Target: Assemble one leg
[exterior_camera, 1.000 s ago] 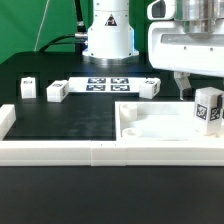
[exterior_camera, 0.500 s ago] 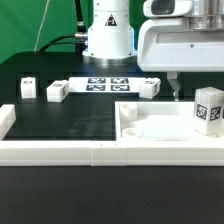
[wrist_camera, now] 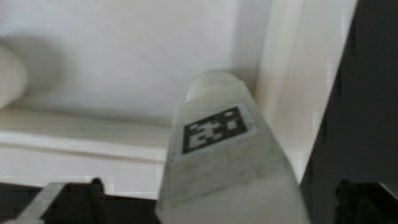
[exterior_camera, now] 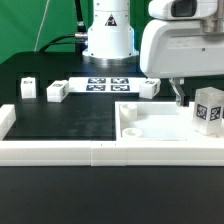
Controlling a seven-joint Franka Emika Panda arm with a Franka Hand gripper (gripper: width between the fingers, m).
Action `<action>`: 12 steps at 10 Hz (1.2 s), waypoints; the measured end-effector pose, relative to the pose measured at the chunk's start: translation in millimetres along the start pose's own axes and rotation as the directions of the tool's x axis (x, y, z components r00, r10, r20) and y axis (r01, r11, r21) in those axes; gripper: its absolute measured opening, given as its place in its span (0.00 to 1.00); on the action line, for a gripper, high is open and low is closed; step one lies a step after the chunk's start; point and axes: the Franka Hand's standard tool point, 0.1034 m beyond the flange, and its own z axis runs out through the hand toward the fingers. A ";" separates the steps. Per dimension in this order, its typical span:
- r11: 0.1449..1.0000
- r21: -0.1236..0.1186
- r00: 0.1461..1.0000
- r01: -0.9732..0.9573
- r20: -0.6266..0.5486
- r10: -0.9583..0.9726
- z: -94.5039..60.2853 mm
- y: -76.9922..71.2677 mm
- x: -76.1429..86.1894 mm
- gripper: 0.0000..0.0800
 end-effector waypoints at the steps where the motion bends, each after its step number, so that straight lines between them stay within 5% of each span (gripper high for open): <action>1: 0.998 0.000 0.998 0.060 0.000 -0.060 0.0 2.8 -0.1 0.78; 2: 0.998 0.000 0.998 0.061 0.000 -0.061 0.0 2.3 -0.2 0.78; 4: 0.998 0.000 0.998 0.059 0.000 -0.059 0.1 2.3 -0.3 0.36; 8: 0.997 0.009 0.997 -0.077 0.001 0.077 0.9 2.2 -1.2 0.36; 10: 0.919 0.034 0.920 -0.392 0.007 0.392 2.2 -0.1 -1.8 0.36; 12: 0.822 0.031 0.823 -0.568 0.014 0.568 2.6 -0.8 -2.3 0.36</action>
Offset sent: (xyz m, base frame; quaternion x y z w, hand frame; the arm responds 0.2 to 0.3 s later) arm 0.0000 0.0000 0.0000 0.0000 0.0000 0.0000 1.0000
